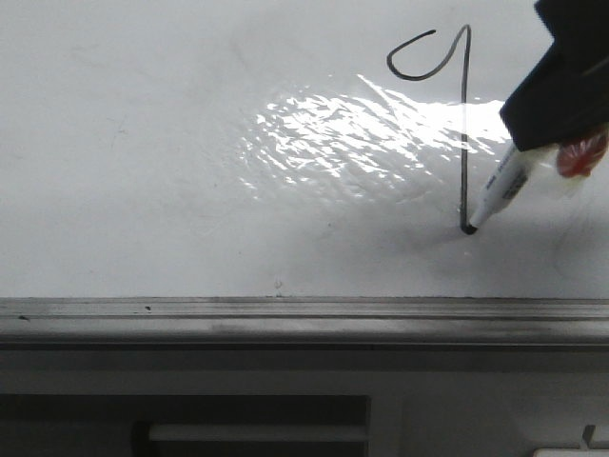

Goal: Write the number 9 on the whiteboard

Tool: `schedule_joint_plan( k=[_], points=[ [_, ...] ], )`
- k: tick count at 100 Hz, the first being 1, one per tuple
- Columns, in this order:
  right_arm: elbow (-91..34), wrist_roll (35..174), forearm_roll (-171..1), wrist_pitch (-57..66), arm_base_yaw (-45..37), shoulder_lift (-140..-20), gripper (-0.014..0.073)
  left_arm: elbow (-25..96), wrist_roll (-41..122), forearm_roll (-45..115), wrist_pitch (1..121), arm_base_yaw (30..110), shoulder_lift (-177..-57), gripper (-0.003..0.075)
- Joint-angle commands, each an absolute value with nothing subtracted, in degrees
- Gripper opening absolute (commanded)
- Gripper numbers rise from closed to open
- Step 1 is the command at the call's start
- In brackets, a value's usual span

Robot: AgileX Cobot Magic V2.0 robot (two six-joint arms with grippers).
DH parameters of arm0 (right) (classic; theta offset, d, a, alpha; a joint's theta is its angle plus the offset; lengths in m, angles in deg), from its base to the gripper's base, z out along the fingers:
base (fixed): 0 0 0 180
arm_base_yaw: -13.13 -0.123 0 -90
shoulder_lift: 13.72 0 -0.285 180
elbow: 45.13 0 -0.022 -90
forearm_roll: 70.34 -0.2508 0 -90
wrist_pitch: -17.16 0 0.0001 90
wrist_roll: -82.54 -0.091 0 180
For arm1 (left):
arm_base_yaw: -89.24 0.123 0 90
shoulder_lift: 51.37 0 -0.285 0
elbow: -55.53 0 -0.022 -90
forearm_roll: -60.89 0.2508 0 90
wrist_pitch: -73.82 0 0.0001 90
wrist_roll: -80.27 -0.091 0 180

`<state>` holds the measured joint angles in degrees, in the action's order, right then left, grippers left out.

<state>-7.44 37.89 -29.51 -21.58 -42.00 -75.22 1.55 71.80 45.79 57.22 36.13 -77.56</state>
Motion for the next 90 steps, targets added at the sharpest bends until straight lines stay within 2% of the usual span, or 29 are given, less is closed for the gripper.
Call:
schedule_joint_plan(
  k=[1, 17, 22, 29, 39, 46, 52, 67, 90],
  points=[
    [-11.24, 38.61, -26.90, -21.89, -43.91, -72.04, -0.0069, 2.87, 72.17, 44.92, 61.33, 36.15, -78.19, -0.0020],
    [-15.72, 40.00, -26.90, -22.69, -49.19, -67.89, -0.0069, 2.82, 71.90, 45.29, 61.83, 36.15, -78.79, -0.0017],
    [-16.93, 41.19, -26.90, -24.14, -50.46, -67.74, -0.0069, 2.82, 70.94, 45.29, 62.13, 36.15, -79.90, 0.0010],
    [-17.90, 42.12, -26.90, -26.94, -52.05, -67.88, -0.0069, 2.96, 69.83, 45.29, 62.13, 36.05, -82.39, 0.0123],
    [-18.05, 47.78, -29.29, -27.17, -53.97, -67.97, -0.0069, 3.89, 69.03, 44.67, 62.05, 35.96, -88.26, 0.0374],
    [-18.05, 52.03, -33.25, -26.78, -54.90, -68.75, -0.0069, 5.30, 69.03, 44.24, 61.71, 35.63, -92.52, 0.0463],
    [-18.05, 56.76, -37.33, -26.78, -55.53, -69.64, -0.0069, 7.12, 67.63, 44.24, 61.45, 34.41, -95.90, 0.0468],
    [-18.05, 72.36, -48.25, -26.78, -55.99, -71.83, -0.0069, 11.64, 59.60, 44.16, 61.03, 27.90, -105.16, 0.0410],
    [-18.05, 78.36, -52.93, -22.48, -55.99, -72.51, -0.0069, 16.21, 52.48, 44.28, 64.50, 16.69, -116.85, 0.0363]
  ],
)
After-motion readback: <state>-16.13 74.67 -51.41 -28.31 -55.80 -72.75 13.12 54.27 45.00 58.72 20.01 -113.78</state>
